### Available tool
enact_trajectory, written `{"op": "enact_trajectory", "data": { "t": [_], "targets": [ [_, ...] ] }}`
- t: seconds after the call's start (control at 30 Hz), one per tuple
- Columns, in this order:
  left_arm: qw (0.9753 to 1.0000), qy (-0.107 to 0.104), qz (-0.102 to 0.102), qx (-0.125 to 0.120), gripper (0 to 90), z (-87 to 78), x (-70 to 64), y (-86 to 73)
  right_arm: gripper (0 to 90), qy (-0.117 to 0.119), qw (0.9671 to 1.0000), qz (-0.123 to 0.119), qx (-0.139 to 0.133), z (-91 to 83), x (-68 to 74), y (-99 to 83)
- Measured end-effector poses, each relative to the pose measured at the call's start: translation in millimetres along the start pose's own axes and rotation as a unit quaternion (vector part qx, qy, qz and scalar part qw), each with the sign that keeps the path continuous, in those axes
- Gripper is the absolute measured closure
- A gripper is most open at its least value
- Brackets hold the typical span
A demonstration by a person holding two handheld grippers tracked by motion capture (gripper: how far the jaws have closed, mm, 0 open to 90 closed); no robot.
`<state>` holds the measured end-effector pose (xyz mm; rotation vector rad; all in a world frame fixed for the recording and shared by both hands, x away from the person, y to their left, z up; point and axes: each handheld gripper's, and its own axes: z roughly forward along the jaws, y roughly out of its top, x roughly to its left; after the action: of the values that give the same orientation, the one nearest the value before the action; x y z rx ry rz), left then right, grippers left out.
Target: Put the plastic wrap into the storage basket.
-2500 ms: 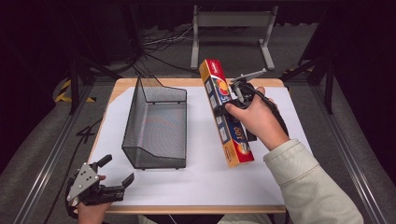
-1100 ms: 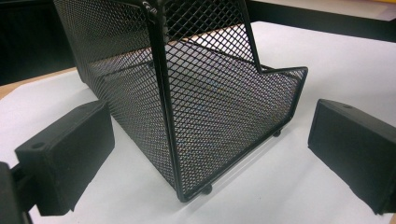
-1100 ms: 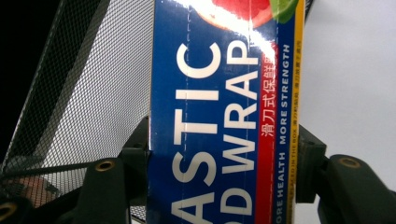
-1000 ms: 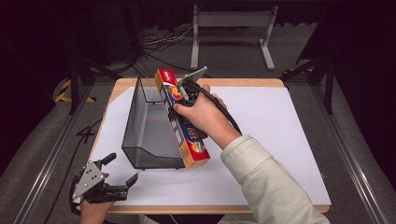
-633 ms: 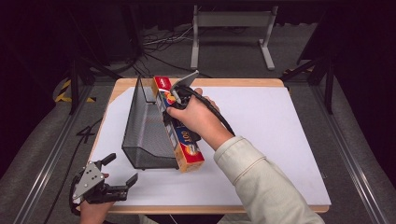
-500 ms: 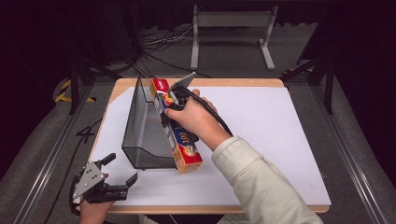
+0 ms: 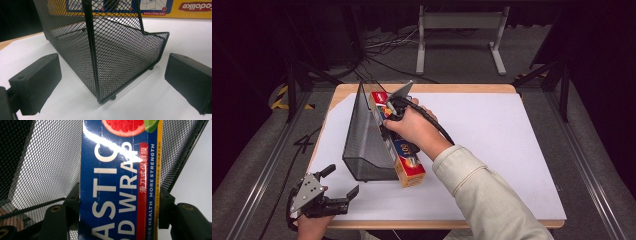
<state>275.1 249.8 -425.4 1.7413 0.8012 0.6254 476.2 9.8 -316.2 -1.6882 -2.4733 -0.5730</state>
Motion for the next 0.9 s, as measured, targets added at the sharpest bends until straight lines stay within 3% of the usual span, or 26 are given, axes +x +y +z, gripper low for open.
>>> {"op": "enact_trajectory", "data": {
  "t": [0.43, 0.57, 0.9],
  "targets": [
    [1.0, 0.004, -0.008, 0.004, 1.6, -1.1, 1.5, -1.2, 41.0, -0.012, 0.9997, 0.002, 0.021, 16.9, 4.1, 10.7],
    [1.0, 0.003, -0.009, 0.002, 1.6, -0.7, 1.8, -1.4, 40.9, -0.023, 0.9995, -0.002, 0.021, 21.3, 4.7, 14.4],
    [1.0, 0.001, -0.009, 0.003, 1.6, -0.7, 2.6, -1.7, 40.7, -0.026, 0.9994, -0.007, 0.02, 26.8, 4.3, 19.2]
  ]
}}
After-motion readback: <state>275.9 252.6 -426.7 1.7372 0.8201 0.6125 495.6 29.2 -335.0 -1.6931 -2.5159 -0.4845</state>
